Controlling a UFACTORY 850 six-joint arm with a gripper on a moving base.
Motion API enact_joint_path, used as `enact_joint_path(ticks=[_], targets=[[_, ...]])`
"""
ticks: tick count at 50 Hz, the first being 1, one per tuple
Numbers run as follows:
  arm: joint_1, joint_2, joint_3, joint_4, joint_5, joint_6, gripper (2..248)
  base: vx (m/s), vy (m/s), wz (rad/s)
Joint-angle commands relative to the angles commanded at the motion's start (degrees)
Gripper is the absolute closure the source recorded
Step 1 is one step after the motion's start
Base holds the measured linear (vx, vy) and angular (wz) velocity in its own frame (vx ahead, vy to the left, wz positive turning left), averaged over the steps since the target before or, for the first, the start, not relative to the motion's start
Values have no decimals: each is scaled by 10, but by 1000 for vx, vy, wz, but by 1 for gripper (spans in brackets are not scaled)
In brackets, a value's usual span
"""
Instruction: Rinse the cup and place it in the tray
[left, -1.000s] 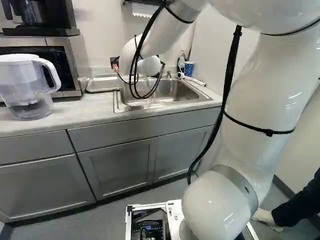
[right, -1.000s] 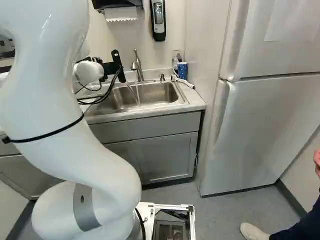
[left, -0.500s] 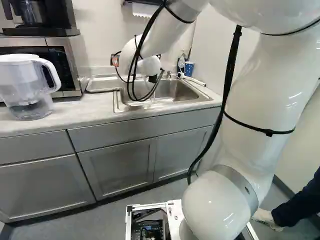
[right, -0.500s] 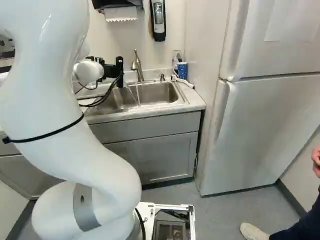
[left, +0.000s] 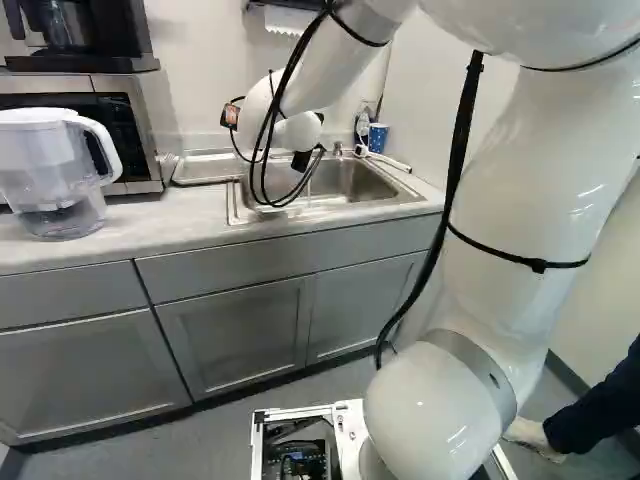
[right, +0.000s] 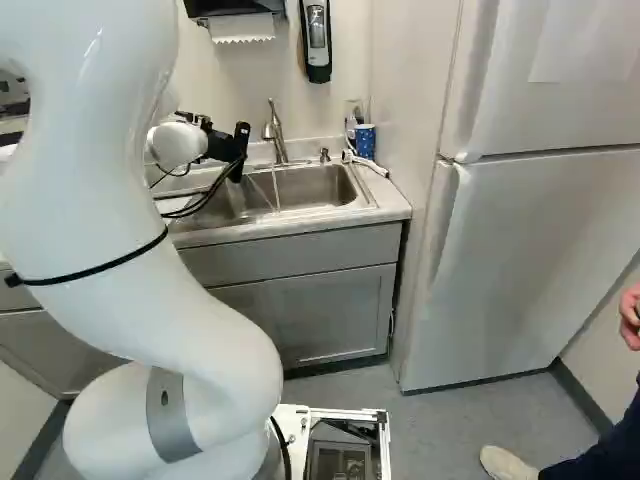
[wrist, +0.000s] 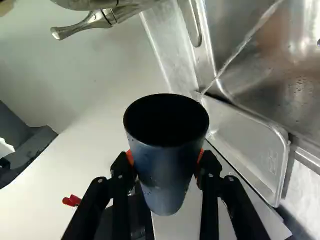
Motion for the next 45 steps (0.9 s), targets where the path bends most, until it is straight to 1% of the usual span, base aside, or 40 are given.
enact_joint_path(ticks=[11,16,25,45], targets=[[0,0,0,0,0,0,125,0,0,0],[0,0,0,0,0,-14,125,0,0,0],[0,0,0,0,0,-61,125,0,0,0],[0,0,0,0,0,-181,125,0,0,0]])
